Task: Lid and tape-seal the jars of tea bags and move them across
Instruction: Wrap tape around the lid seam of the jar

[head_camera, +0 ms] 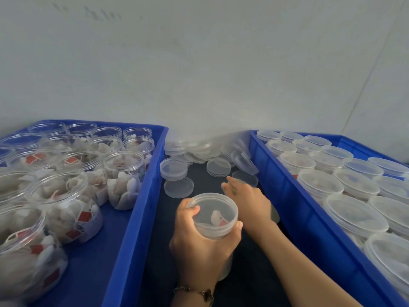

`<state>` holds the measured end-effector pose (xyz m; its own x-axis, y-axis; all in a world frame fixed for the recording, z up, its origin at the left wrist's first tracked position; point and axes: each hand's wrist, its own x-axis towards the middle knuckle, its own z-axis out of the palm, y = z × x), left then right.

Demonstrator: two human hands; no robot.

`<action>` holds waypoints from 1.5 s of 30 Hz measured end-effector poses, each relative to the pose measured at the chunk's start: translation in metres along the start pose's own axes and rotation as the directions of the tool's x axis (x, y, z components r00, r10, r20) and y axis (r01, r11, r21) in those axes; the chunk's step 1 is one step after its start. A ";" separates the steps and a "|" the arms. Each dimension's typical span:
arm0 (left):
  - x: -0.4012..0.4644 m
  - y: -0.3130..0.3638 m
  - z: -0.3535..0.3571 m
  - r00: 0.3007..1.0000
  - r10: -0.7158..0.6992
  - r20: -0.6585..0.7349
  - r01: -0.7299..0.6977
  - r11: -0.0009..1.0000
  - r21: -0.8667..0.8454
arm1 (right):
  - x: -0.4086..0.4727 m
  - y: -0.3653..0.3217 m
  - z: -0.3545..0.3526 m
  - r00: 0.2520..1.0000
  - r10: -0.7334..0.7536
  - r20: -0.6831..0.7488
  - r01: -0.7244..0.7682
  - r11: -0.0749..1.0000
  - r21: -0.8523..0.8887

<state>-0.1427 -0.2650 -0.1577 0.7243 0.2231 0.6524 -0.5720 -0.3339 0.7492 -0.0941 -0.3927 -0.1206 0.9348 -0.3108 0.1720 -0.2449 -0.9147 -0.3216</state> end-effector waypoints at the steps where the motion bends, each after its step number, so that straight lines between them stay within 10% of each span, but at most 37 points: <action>1: 0.000 -0.001 0.000 1.000 -0.002 -0.003 0.002 1.000 -0.009 | 0.000 -0.001 0.001 1.000 0.010 -0.017 -0.010 1.000 0.018; 13: -0.023 0.024 0.010 0.999 -0.043 -0.016 0.040 0.987 -0.154 | 0.021 -0.001 0.002 0.987 0.159 0.008 -0.159 0.983 0.096; 19: -0.009 0.011 -0.003 0.999 -0.051 0.003 0.050 0.966 -0.255 | 0.017 -0.018 0.010 0.991 -0.007 0.137 -0.025 0.973 0.231; 26: 0.001 0.005 -0.015 0.901 -0.420 0.111 0.430 0.825 -0.368 | -0.002 -0.005 0.028 0.962 -0.204 0.181 0.238 0.953 -0.189; 32: 0.006 0.005 -0.018 0.895 -0.423 0.141 0.437 0.768 -0.468 | -0.019 0.000 0.005 0.986 -0.056 0.154 0.009 0.958 0.288; 35: 0.010 0.003 -0.020 0.887 -0.432 0.164 0.452 0.742 -0.494 | -0.038 0.001 -0.020 0.978 -0.025 0.206 -0.158 0.552 0.818; 39: 0.008 0.005 -0.019 0.882 -0.424 0.206 0.466 0.713 -0.525 | -0.073 -0.004 -0.037 0.957 -0.215 0.193 -0.071 0.473 0.878; 45: 0.004 0.002 -0.018 0.888 -0.397 0.232 0.459 0.746 -0.482 | -0.087 -0.004 -0.038 0.997 -0.079 -0.017 0.059 0.563 0.824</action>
<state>-0.1476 -0.2485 -0.1515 0.9595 0.1187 0.2557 -0.2799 0.2950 0.9136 -0.1840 -0.3717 -0.0991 0.9467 -0.2418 0.2128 0.1291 -0.3205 -0.9384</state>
